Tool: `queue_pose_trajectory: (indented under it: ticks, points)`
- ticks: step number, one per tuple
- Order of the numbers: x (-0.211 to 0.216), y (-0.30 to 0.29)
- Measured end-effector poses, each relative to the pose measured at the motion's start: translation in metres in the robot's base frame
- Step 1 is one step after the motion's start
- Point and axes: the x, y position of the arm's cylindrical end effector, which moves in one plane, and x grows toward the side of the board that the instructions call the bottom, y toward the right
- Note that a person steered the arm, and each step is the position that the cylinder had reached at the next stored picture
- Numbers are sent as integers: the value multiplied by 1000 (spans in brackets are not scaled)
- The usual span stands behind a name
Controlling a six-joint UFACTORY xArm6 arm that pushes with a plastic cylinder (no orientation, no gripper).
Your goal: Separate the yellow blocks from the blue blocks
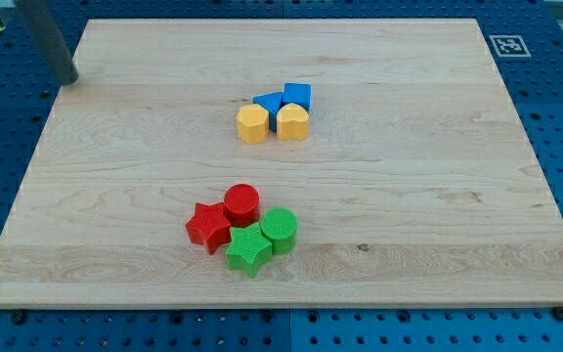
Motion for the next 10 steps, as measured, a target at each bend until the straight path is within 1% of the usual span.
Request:
queue_pose_trajectory:
  ticks: [1, 2, 3, 4, 5, 8, 9, 10]
  points:
    - [57, 13]
    - [100, 48]
    - [98, 79]
    - [81, 112]
    - [74, 167]
    - [74, 344]
    - [74, 380]
    - [74, 378]
